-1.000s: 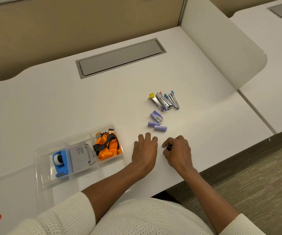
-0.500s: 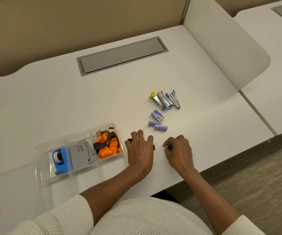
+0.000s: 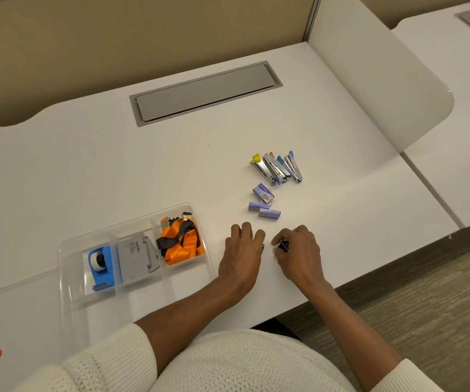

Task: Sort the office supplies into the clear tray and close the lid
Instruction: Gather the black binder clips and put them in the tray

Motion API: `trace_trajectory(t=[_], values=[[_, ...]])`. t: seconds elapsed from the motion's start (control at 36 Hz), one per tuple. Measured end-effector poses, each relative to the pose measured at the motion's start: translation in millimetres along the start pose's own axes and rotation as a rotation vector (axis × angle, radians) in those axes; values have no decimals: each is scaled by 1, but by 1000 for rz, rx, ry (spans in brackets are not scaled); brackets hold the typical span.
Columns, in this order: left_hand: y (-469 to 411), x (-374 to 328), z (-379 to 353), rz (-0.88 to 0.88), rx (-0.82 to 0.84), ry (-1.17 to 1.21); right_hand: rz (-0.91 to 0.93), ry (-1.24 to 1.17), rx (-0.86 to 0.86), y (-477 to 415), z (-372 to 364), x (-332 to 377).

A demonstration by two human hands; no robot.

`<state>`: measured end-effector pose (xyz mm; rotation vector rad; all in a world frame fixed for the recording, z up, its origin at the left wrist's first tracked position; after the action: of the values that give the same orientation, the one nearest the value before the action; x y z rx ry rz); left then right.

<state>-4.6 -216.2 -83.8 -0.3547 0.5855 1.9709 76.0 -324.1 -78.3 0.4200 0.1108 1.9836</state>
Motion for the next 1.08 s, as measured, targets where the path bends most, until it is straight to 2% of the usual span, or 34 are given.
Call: trace_trajectory(t=[0.17, 0.28, 0.44, 0.69, 0.86, 0.94, 1.08], values=[[-1, -1, 2, -41, 13, -14, 2, -6, 22, -2, 1, 2], [0, 2, 5, -27, -42, -123, 6, 1, 24, 0, 3, 3], [2, 6, 14, 96, -108, -131, -3, 4, -3, 4, 3, 3], [6, 7, -2, 120, -53, 1, 21, 28, 5, 4, 4, 0], [17, 13, -11, 60, 144, -115, 106, 53, 75, 6, 4, -3], [18, 14, -12, 52, 159, -156, 141, 83, 86, 8, 2, -3], [15, 12, -12, 53, 97, -62, 142, 41, 127, 4, -4, -1]])
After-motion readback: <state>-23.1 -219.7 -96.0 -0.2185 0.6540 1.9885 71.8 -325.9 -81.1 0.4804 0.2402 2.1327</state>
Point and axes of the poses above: each hand's wrist, its own y-axis away from the middle knuckle, its own z-axis out of the back of the hand, x = y × z, the point moved 6 cm from there along -y, towards the middle knuckle, and after that the axes turned 11 degrees about y, right-handed, at the moved point
